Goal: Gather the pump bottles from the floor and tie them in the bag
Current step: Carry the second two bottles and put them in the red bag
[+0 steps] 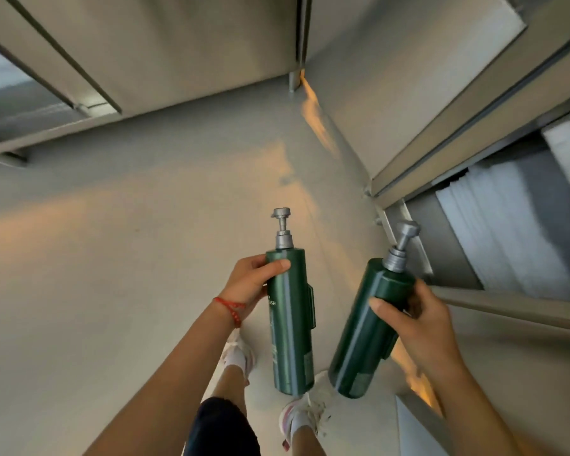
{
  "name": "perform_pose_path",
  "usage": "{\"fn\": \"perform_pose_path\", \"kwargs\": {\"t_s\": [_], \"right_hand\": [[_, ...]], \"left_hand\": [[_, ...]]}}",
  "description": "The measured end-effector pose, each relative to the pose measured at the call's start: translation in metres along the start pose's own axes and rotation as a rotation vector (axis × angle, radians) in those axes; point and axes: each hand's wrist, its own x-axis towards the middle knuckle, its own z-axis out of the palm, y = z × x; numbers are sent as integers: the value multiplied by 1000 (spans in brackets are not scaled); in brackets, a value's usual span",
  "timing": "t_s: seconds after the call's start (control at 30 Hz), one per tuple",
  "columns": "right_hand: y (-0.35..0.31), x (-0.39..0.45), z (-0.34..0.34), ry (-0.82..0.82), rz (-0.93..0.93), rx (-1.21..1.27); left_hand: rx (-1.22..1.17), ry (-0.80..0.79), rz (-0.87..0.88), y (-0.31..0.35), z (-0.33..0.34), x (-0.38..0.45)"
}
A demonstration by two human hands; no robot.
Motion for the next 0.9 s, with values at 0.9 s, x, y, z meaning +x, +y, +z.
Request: {"fn": "perform_pose_path", "kwargs": {"t_s": [0.9], "right_hand": [[-323,-13,293,-504,-327,-207]], "left_hand": [[-288,539,315,239,-234,-212]]}}
